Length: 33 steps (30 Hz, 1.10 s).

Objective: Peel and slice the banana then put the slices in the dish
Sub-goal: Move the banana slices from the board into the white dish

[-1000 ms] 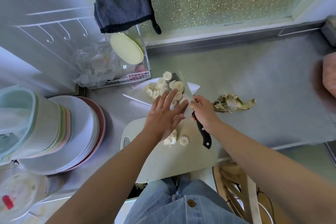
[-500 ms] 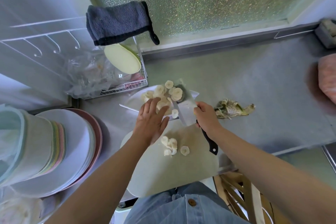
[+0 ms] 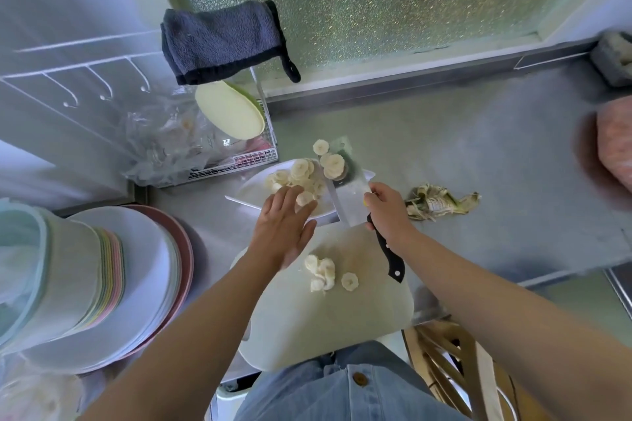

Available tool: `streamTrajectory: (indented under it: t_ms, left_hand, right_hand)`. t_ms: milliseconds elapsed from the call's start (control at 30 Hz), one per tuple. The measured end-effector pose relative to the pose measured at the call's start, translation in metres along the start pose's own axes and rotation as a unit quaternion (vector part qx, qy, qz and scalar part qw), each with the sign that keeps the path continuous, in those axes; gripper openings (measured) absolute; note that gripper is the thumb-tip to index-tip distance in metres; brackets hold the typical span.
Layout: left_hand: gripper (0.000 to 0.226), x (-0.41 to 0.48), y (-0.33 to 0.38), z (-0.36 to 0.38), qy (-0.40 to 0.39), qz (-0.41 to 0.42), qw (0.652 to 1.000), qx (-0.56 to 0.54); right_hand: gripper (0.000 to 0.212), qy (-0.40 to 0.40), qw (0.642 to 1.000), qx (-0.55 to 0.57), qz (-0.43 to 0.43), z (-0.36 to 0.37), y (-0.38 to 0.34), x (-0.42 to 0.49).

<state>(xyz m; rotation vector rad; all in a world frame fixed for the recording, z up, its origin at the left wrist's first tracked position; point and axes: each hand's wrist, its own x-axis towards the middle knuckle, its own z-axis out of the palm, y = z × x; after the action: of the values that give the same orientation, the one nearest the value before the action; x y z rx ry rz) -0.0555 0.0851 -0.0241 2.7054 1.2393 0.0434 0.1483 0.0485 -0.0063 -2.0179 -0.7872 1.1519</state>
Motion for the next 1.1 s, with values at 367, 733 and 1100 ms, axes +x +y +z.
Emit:
streamTrajectory:
  t_ms: [367,733,1100]
  left_hand:
    - [0.052,0.051,0.031,-0.018,-0.07,0.067,0.995,0.025]
    - [0.048,0.036,0.016,-0.022,-0.084,-0.017,0.996,0.04]
    - [0.055,0.049,0.017,-0.009,-0.097,-0.006,0.993,0.068]
  right_hand:
    - [0.016,-0.015,0.999,-0.036,-0.012,-0.01,0.009,-0.008]
    - [0.018,-0.003,1.0,-0.02,-0.004,-0.02,0.008,-0.011]
    - [0.017,-0.008,0.999,-0.045,-0.004,-0.024,0.02,-0.016]
